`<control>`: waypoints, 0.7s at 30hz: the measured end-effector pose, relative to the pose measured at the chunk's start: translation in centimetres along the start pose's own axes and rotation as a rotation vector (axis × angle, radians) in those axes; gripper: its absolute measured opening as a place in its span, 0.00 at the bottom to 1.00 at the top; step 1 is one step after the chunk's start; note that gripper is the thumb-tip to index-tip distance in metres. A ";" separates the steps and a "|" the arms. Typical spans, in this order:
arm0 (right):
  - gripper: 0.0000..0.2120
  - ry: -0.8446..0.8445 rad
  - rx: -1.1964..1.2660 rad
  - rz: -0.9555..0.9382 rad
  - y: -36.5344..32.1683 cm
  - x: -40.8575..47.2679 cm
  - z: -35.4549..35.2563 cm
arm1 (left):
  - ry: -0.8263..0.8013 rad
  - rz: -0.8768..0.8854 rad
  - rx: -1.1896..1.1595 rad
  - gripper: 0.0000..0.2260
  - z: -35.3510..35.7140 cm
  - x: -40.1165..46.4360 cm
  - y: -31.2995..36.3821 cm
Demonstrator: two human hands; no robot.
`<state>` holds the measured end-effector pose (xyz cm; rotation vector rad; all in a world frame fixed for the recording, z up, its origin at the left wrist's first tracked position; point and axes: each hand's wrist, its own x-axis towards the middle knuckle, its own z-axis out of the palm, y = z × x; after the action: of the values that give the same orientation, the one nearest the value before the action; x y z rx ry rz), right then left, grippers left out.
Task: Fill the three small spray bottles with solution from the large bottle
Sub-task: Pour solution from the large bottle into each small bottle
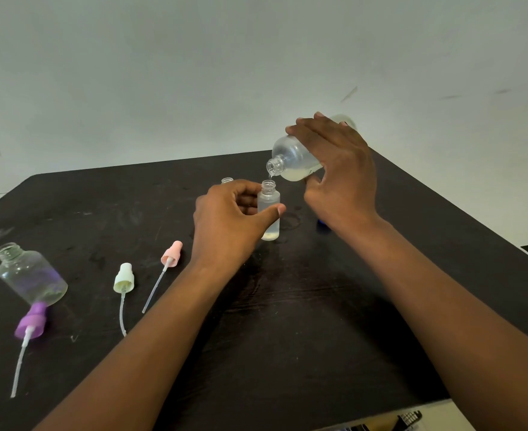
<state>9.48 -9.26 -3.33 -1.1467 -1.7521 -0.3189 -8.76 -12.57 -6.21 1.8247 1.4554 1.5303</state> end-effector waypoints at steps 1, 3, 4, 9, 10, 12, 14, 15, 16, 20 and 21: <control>0.35 -0.003 0.000 0.001 0.0 0.0 0.0 | 0.001 -0.001 0.000 0.13 0.0 0.0 0.0; 0.35 -0.005 -0.001 0.002 0.0 0.0 0.0 | 0.000 0.000 0.003 0.13 0.0 -0.1 0.0; 0.35 -0.004 -0.001 0.001 0.0 0.0 -0.1 | -0.001 0.002 0.005 0.14 0.0 -0.1 0.0; 0.35 -0.002 -0.003 -0.002 -0.1 0.0 0.0 | 0.001 0.001 0.005 0.13 0.1 -0.1 -0.1; 0.35 -0.003 -0.004 -0.003 -0.1 0.0 0.0 | 0.001 0.000 0.007 0.14 0.1 -0.1 -0.1; 0.35 -0.002 -0.002 -0.001 0.0 0.0 0.0 | 0.001 0.001 0.012 0.15 0.1 -0.1 -0.1; 0.35 0.000 0.000 0.000 -0.1 0.0 -0.1 | 0.000 0.003 0.012 0.15 0.1 0.0 -0.1; 0.35 0.000 0.000 -0.002 -0.1 0.0 -0.1 | -0.001 0.004 0.011 0.15 0.2 0.0 -0.1; 0.35 0.000 -0.001 -0.003 -0.1 0.0 0.0 | -0.001 0.004 0.008 0.15 0.2 0.0 -0.1; 0.35 0.007 -0.003 -0.005 -0.2 0.0 0.0 | 0.000 0.004 -0.002 0.14 0.3 0.1 -0.2; 0.35 0.008 -0.003 -0.005 -0.2 0.0 0.0 | -0.001 0.005 -0.003 0.14 0.4 0.0 -0.3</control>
<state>9.36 -9.40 -3.29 -1.1421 -1.7482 -0.3289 -8.58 -12.32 -6.53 1.8283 1.4484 1.5331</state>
